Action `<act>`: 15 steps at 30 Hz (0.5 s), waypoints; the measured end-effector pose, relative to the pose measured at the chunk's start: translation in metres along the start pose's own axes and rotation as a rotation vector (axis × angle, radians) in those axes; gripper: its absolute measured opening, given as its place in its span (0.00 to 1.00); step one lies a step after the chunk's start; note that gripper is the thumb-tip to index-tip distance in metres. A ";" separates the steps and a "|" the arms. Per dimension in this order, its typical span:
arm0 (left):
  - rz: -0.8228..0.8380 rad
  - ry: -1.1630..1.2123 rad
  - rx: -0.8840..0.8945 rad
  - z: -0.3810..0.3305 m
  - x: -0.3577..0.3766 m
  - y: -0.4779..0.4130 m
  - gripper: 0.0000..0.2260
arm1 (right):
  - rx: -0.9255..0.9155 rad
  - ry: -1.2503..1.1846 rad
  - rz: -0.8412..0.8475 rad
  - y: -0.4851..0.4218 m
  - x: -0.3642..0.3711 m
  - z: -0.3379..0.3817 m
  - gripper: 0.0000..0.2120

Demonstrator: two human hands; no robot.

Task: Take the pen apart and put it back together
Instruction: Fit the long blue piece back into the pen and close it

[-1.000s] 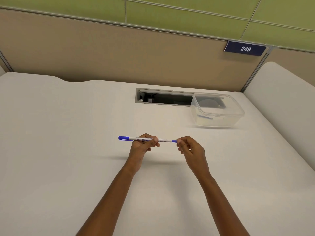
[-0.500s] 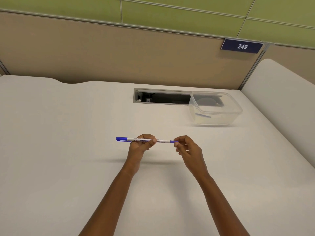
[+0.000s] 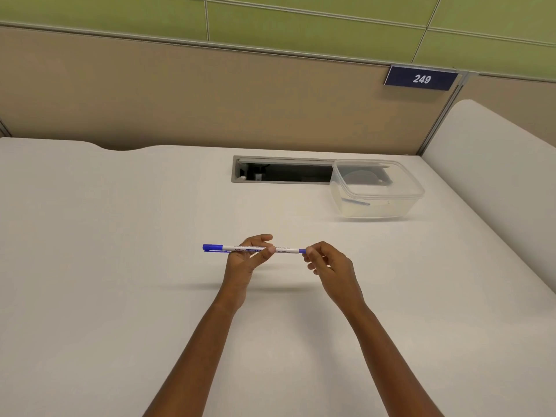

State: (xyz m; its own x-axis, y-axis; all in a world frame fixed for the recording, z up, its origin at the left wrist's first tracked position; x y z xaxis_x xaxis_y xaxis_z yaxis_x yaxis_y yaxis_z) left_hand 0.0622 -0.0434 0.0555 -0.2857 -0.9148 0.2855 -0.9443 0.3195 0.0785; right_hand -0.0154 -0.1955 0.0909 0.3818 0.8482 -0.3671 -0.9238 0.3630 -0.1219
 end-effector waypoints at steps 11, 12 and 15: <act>0.004 -0.022 0.058 -0.004 0.002 0.000 0.08 | -0.009 -0.009 0.007 0.000 0.002 0.001 0.09; 0.004 -0.031 0.062 -0.004 0.002 0.001 0.09 | -0.003 -0.018 0.007 0.000 0.003 0.000 0.09; 0.005 -0.054 0.071 -0.004 0.001 0.000 0.09 | -0.010 -0.035 0.009 -0.001 0.005 0.000 0.06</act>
State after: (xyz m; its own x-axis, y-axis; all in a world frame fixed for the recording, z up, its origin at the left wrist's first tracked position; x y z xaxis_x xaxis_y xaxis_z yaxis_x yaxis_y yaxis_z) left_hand 0.0626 -0.0437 0.0598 -0.2974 -0.9256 0.2340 -0.9513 0.3080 0.0091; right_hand -0.0126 -0.1918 0.0895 0.3738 0.8647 -0.3355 -0.9275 0.3513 -0.1281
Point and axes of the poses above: each hand's wrist, its own y-axis away from the middle knuckle, its own x-axis out of the palm, z = x × y, the point moved 5 cm from there along -y, towards the middle knuckle, and after that the axes turned 2 degrees about -x, right-handed, at the moved point
